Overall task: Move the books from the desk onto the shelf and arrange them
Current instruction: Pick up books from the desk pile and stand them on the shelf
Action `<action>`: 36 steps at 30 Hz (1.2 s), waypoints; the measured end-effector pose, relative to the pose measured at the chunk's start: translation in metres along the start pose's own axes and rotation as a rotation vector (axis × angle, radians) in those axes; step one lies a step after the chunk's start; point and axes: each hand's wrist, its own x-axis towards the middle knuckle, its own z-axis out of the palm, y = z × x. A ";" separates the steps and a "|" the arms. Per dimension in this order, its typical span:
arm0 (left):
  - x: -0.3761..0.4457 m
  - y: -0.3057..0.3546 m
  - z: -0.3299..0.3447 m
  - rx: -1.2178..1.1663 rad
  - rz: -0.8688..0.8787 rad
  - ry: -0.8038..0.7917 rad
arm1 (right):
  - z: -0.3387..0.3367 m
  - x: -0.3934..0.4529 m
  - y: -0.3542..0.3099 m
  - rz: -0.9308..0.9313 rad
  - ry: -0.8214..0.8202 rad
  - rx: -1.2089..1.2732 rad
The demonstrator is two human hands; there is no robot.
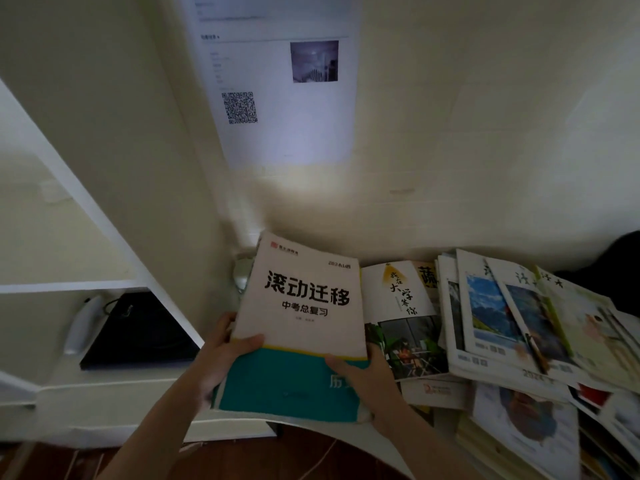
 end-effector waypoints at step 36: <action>0.032 0.045 0.383 0.331 0.342 -0.396 | -0.343 -0.056 -0.114 -0.583 0.270 0.075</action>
